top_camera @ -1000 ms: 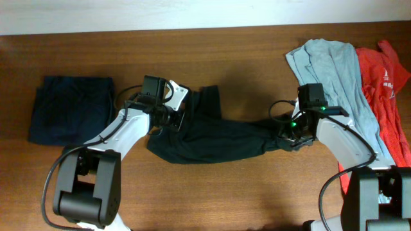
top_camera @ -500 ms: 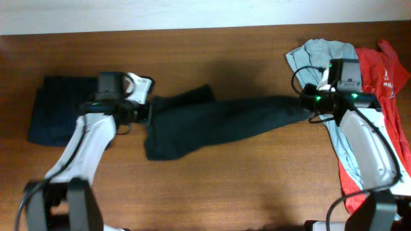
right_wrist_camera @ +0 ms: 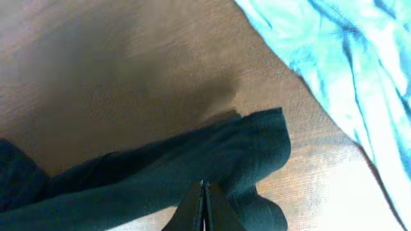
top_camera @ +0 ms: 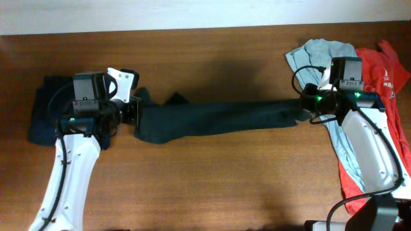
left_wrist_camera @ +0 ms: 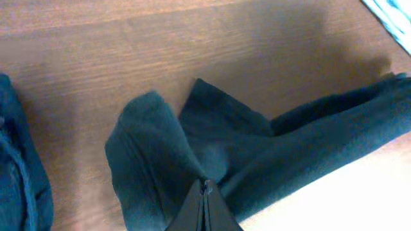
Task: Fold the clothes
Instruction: 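Grasp the shirt with both grippers, lift and lay it flat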
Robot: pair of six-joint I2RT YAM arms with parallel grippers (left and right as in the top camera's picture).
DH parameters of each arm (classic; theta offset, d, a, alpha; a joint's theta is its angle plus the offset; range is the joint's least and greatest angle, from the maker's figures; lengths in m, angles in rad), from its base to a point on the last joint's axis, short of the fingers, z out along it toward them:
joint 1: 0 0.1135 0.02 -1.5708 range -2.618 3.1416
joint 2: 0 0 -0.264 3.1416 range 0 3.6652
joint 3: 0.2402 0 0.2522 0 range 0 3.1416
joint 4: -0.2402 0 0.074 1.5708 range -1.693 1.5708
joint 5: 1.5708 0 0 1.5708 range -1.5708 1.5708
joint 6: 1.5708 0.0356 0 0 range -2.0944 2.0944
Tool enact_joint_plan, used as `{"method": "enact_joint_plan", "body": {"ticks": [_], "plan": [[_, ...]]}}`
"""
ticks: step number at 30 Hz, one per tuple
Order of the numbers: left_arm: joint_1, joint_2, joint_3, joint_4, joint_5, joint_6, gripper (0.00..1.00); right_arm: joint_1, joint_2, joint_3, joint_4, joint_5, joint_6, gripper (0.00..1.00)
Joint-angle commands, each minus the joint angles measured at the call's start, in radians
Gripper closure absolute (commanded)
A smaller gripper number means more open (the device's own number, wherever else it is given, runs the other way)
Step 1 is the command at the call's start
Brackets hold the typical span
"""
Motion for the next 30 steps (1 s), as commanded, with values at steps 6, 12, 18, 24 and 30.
{"method": "enact_joint_plan", "body": {"ticks": [6, 12, 18, 24, 30], "plan": [[0.007, -0.264, 0.066, -0.071, 0.003, -0.027, 0.99, -0.006, -0.139, 0.013, -0.03, -0.024, -0.06, 0.96], [0.007, -0.464, 0.241, -0.057, -0.023, -0.027, 0.99, -0.006, -0.464, 0.03, 0.039, -0.024, -0.059, 0.96], [0.007, -0.54, 0.305, -0.058, -0.023, -0.027, 1.0, -0.006, -0.686, 0.03, 0.069, -0.024, -0.059, 0.96], [0.007, -0.573, 0.315, -0.074, -0.025, -0.027, 1.0, -0.006, -0.766, 0.03, 0.043, -0.063, -0.059, 0.96], [0.007, -0.434, 0.314, -0.143, -0.128, -0.027, 1.0, -0.006, -0.608, 0.03, 0.02, -0.084, -0.058, 0.96]]}}
